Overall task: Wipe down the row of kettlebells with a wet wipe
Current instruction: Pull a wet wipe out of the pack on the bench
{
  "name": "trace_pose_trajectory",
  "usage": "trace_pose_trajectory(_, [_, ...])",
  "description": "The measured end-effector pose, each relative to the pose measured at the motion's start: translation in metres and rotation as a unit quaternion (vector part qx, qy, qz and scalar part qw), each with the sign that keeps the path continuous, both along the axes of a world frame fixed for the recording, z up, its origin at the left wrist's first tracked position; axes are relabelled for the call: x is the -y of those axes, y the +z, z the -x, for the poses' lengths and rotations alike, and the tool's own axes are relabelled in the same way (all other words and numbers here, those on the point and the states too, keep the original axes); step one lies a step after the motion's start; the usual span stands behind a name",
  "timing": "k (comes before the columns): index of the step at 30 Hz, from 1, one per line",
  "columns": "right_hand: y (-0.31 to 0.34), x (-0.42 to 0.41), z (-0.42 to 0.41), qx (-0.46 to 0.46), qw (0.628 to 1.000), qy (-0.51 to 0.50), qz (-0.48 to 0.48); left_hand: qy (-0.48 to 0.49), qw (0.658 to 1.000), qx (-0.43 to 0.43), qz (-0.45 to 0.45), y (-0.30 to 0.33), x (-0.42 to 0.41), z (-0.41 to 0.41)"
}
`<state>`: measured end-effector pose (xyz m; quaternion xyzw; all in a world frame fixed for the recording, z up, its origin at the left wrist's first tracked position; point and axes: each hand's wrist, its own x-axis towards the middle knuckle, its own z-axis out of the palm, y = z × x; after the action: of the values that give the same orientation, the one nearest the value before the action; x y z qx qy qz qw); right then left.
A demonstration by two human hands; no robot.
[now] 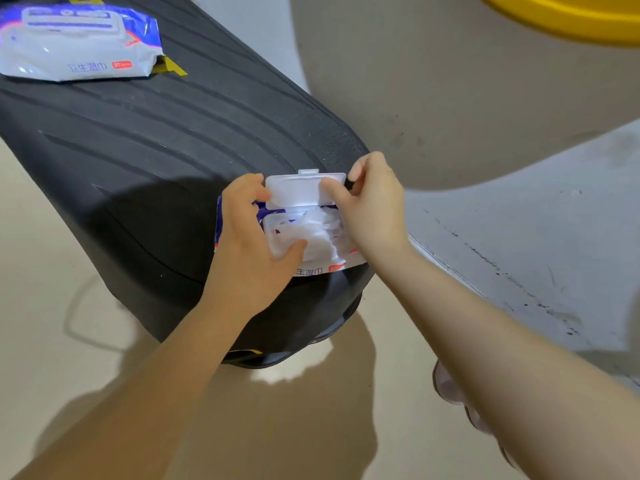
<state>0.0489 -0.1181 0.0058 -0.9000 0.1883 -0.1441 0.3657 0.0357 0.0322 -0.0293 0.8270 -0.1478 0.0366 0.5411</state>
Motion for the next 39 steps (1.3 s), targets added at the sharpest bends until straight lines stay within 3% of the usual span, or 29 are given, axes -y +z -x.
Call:
trace_pose_trajectory(3, [0.0,0.002,0.012,0.007,0.996,0.087,-0.018,-0.009,0.996,0.051,-0.068,-0.004,-0.001,0.0])
trace_pose_trajectory(6, [-0.003,0.01,0.02,-0.028,0.978,0.199,0.056,-0.026,0.991,0.064,-0.11,-0.005,-0.001,-0.001])
trace_pose_trajectory(10, [-0.003,0.011,0.016,-0.066,0.964,0.23,0.114,-0.04,0.99,0.053,-0.128,-0.001,0.001,0.0])
trace_pose_trajectory(16, [0.003,0.002,0.01,-0.077,0.98,0.166,0.077,-0.023,0.99,0.03,-0.139,0.002,0.002,-0.002])
trace_pose_trajectory(20, [0.001,0.006,0.008,-0.085,0.991,0.091,-0.056,-0.012,0.99,0.024,-0.141,0.003,0.004,-0.001])
trace_pose_trajectory(24, [0.001,0.006,0.013,-0.068,0.989,0.079,-0.109,-0.008,0.986,0.039,-0.165,0.004,0.003,-0.003])
trace_pose_trajectory(27, [0.01,0.003,0.015,-0.012,0.966,0.0,-0.258,-0.008,0.98,0.051,-0.193,0.002,0.004,-0.004])
trace_pose_trajectory(30, [0.017,0.008,0.02,0.018,0.963,-0.046,-0.265,-0.015,0.982,0.059,-0.177,0.0,0.003,-0.006])
trace_pose_trajectory(34, [0.016,-0.004,0.029,-0.035,0.972,0.021,-0.231,-0.033,0.991,0.036,-0.122,0.001,0.002,-0.006])
trace_pose_trajectory(39, [0.022,-0.013,0.031,0.005,0.958,0.016,-0.286,-0.021,0.977,0.038,-0.209,-0.001,0.006,-0.006])
